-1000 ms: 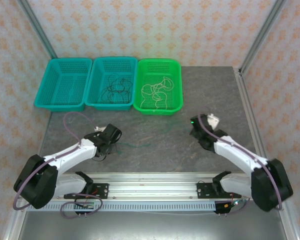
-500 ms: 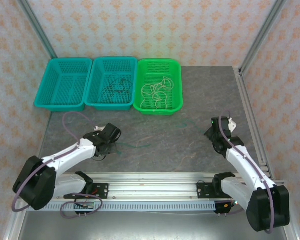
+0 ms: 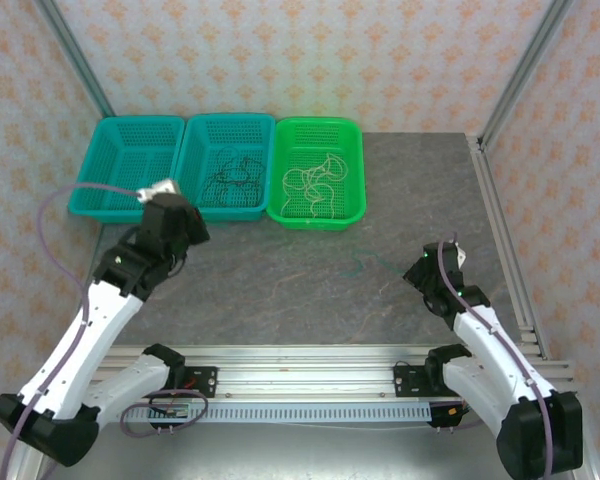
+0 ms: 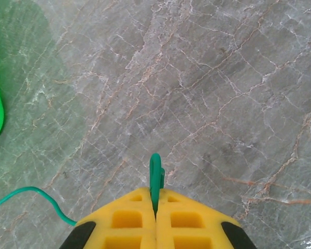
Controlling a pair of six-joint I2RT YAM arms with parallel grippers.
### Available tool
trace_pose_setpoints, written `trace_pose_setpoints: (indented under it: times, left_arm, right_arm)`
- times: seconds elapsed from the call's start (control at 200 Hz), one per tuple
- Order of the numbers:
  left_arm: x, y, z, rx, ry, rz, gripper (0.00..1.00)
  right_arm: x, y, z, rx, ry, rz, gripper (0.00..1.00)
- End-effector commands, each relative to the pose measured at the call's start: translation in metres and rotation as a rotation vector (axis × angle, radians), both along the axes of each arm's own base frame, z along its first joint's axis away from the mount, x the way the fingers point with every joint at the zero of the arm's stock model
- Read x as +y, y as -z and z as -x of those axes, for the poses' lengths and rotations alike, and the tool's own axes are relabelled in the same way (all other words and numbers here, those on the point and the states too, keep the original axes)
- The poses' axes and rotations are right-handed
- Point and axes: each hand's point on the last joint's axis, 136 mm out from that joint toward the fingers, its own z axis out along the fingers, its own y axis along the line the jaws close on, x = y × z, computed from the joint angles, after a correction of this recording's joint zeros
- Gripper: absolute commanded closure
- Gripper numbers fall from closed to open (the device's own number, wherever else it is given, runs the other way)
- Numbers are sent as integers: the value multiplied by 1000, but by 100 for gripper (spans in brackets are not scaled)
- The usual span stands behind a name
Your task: Untangle the cables
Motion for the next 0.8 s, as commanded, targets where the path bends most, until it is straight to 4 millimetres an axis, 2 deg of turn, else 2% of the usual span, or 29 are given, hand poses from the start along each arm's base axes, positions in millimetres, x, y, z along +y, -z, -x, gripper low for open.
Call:
trace_pose_setpoints:
  times: [0.0,0.075,0.165,0.33,0.455,0.485,0.546,0.616,0.741,0.796]
  left_arm:
    - [49,-15,-25,23,-131,-148,100]
    - [80,-25,-52,0,-236,-133,100]
    - [125,-24,-81,12,-388,-90,100]
    - [203,4,-120,129,-653,26,100]
    - [244,29,-143,155,-737,113,100]
    - [252,35,-146,153,-747,152,97]
    - [264,50,-150,155,-759,230,85]
    - [268,57,-153,149,-739,277,66]
    - [253,52,-152,97,-660,316,37]
    - [241,45,-148,68,-619,350,33]
  right_arm:
    - [4,0,1,-13,-22,-14,100]
    - [8,-2,2,-18,-19,-46,100]
    - [12,-5,5,-25,-20,-84,100]
    - [7,-14,16,-39,-9,-69,100]
    - [2,-21,22,-58,-9,-49,100]
    - [2,-22,24,-59,-13,-47,100]
    - [4,-22,26,-54,-21,-52,100]
    - [9,-22,27,-43,-46,-67,100]
    - [19,-22,29,-33,-95,-104,100]
    - [24,-28,28,-45,-117,-120,100]
